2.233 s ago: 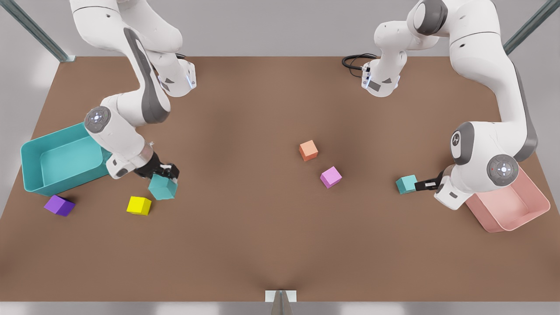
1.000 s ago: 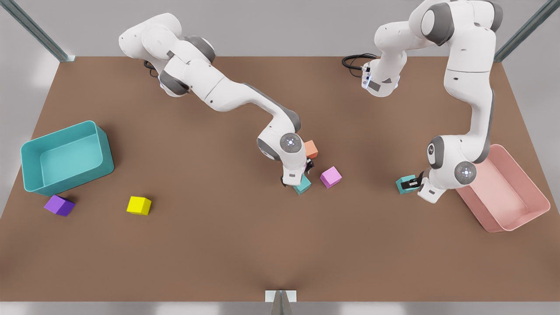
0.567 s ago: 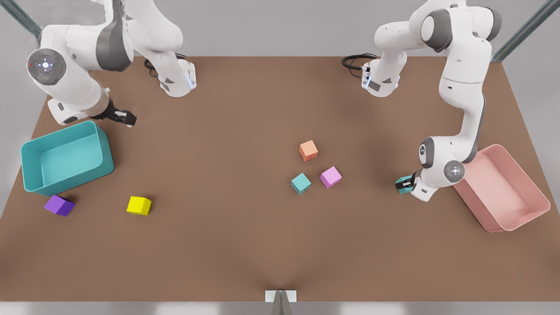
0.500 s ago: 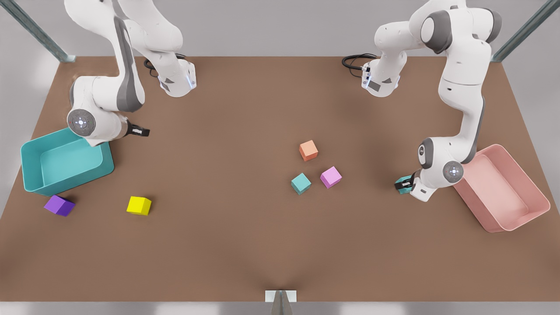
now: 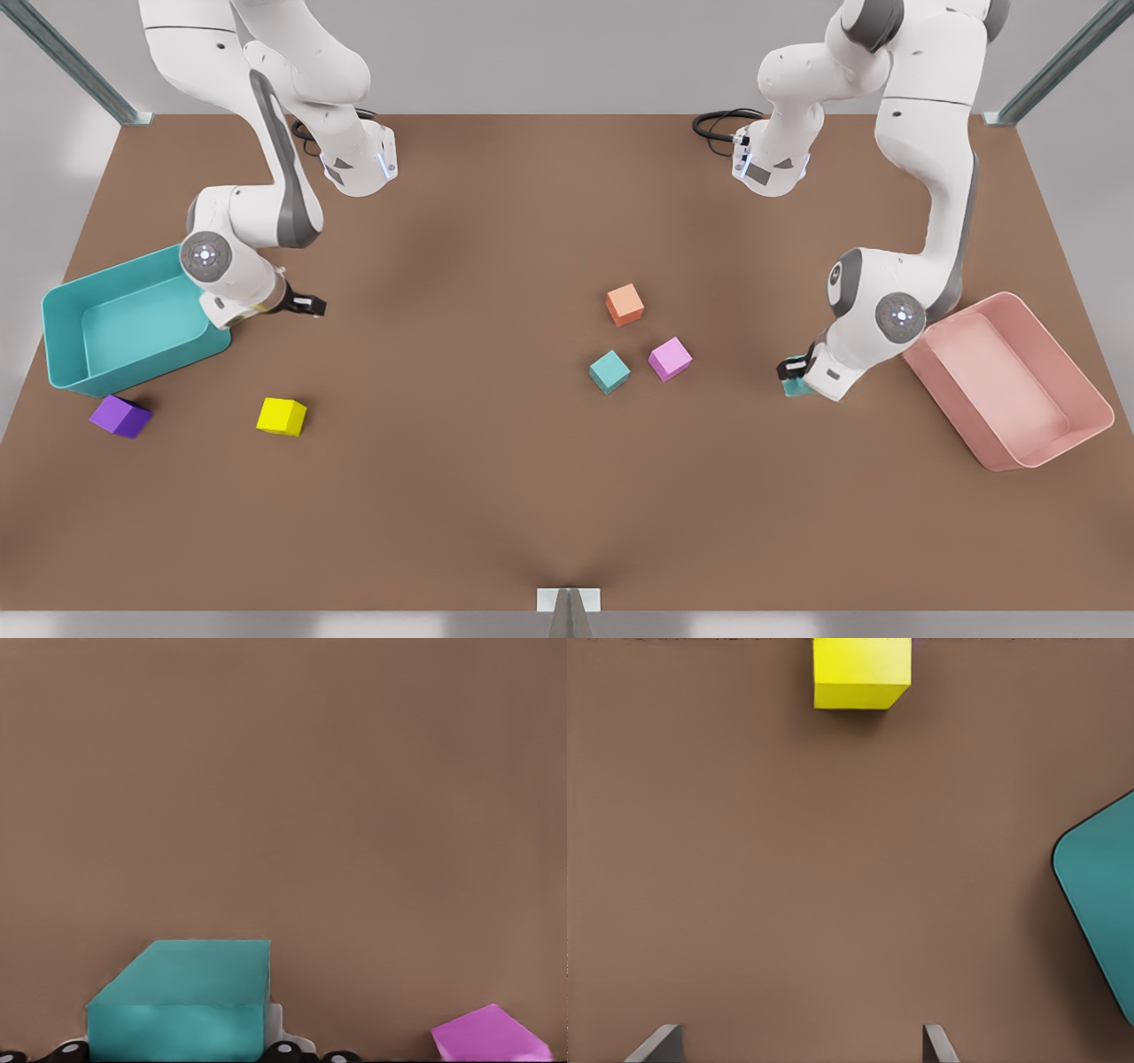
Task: Stack the two blue cubes on top of each other
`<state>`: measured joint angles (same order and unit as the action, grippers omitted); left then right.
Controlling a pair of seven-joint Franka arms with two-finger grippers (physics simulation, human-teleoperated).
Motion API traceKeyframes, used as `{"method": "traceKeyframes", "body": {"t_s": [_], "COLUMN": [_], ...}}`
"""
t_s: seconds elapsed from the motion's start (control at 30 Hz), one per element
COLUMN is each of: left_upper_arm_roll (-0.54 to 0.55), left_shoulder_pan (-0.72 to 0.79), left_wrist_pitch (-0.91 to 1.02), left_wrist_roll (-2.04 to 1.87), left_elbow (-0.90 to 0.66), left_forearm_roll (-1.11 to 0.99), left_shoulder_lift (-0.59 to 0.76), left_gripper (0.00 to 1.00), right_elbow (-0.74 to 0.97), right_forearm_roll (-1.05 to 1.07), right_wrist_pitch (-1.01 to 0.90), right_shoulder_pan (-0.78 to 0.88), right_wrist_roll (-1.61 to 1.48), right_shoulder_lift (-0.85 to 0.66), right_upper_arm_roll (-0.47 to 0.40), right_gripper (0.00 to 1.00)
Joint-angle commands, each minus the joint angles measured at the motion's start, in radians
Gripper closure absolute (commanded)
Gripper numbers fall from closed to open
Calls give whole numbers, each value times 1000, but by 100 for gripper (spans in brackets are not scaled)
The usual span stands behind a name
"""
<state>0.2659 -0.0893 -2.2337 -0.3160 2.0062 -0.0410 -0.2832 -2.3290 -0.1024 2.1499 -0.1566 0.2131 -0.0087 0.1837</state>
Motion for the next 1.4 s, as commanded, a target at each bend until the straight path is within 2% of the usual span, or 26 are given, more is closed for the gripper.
{"method": "traceKeyframes", "body": {"t_s": [0.0,0.03,0.07,0.27,0.4,0.6,0.67,0.77,0.93,0.97,1.0,1.03,1.33,1.37], "left_upper_arm_roll": [97,154,167,164,156,159,159,159,159,159,159,159,159,159], "left_shoulder_pan": [5,8,34,224,307,329,359,370,368,368,370,370,387,385], "left_wrist_pitch": [151,151,151,152,152,118,109,72,34,32,32,31,32,34], "left_wrist_roll": [-400,-466,-505,-776,-880,-948,-985,-989,-986,-986,-986,-988,-996,-992], "left_elbow": [-4,-6,-18,-319,-428,-419,-414,-400,-400,-399,-397,-392,-377,-379], "left_forearm_roll": [1,1,1,-48,-96,-174,-174,-174,-175,-175,-175,-175,-174,-174], "left_shoulder_lift": [25,25,19,-194,-297,-335,-338,-344,-384,-387,-389,-393,-384,-384], "left_gripper": [29,29,29,29,29,29,29,29,29,29,29,29,28,0], "right_elbow": [0,0,0,2,3,23,22,40,42,42,36,36,40,40], "right_forearm_roll": [1,0,0,-26,-26,-25,-23,-6,-3,-2,3,3,3,3], "right_wrist_pitch": [35,39,39,5,-12,-84,-93,-56,-61,-62,-85,-93,-96,-94], "right_shoulder_pan": [23,23,25,25,25,14,17,-119,-130,-109,6,92,58,58], "right_wrist_roll": [-49,-47,-49,-41,-37,-17,45,-173,-172,-164,-104,-103,-106,-106], "right_shoulder_lift": [-4,0,0,-14,-22,-50,-50,-25,-8,-10,-20,-20,-17,-13], "right_upper_arm_roll": [-3,0,10,39,66,79,120,118,117,109,40,-69,-59,-59], "right_gripper": [0,0,0,0,0,0,0,0,0,0,0,0,0,0]}}
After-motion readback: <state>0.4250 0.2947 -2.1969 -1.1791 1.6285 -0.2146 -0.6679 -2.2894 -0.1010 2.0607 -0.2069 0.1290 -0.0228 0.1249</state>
